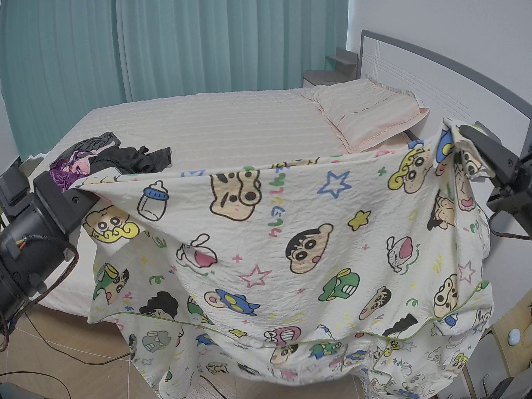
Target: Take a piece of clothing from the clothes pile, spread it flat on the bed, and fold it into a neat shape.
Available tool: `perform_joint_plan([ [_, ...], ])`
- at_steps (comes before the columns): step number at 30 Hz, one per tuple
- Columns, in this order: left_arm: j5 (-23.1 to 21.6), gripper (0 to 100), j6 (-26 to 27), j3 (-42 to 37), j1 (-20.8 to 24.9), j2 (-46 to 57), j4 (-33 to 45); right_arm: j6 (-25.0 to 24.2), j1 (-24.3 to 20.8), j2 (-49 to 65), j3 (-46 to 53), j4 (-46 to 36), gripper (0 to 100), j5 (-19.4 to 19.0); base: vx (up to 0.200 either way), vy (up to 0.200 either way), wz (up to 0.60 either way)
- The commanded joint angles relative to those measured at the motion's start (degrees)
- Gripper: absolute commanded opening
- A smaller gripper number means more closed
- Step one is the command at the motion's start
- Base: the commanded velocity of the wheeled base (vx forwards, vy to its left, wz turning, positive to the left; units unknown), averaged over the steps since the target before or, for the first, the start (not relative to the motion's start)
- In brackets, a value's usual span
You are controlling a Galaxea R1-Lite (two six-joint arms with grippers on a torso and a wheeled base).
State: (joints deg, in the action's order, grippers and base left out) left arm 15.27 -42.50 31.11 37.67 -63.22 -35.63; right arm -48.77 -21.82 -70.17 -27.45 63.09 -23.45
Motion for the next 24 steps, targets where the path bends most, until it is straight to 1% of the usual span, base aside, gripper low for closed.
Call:
perform_joint_plan([
  [1,0.11,0,0.05,0.88,-5.15,-7.36,-0.05,0.35,1.61,-10.87,-3.66,1.69,0,0.08,0.000,0.000,0.00],
  [4,0.02,0,-0.31,1.15,-5.94,-9.99,0.04,0.35,1.69,-14.65,-4.54,4.94,0,0.60,0.000,0.000,0.00],
  [6,-0.07,0,-0.39,1.41,-6.56,-12.72,-0.14,0.35,1.69,-17.81,-5.59,6.96,0,2.01,0.000,0.000,0.00],
  [7,-0.07,0,-0.39,1.41,-6.56,-12.72,-0.14,0.35,1.69,-17.81,-5.59,6.96,0,2.01,0.000,0.000,0.00],
  [8,-0.07,0,-0.66,2.29,-6.82,-14.56,-0.31,0.43,1.61,-19.30,-6.12,7.58,0,3.06,0.000,0.000,0.00],
  [10,-0.07,0,-0.75,2.46,-6.82,-14.83,-0.40,0.43,1.61,-19.57,-6.21,7.58,0,3.15,0.200,0.000,0.00],
  [12,-0.16,0,-2.68,5.19,-6.91,-18.08,-0.40,0.43,2.05,-21.94,-8.32,7.67,0,4.38,0.200,0.000,0.00],
  [14,-0.16,0,-3.21,6.86,-7.17,-19.48,-0.40,0.52,2.57,-23.00,-9.29,7.67,0,5.26,0.200,0.000,0.00],
  [18,-0.16,0,-3.21,9.41,-8.23,-22.03,-0.49,0.61,3.01,-23.87,-10.43,7.58,0,5.26,0.200,0.000,0.00],
  [24,-0.25,0,-3.21,11.96,-11.21,-25.20,-0.49,0.70,4.68,-25.63,-12.80,7.05,0,5.35,0.200,0.000,0.00],
])
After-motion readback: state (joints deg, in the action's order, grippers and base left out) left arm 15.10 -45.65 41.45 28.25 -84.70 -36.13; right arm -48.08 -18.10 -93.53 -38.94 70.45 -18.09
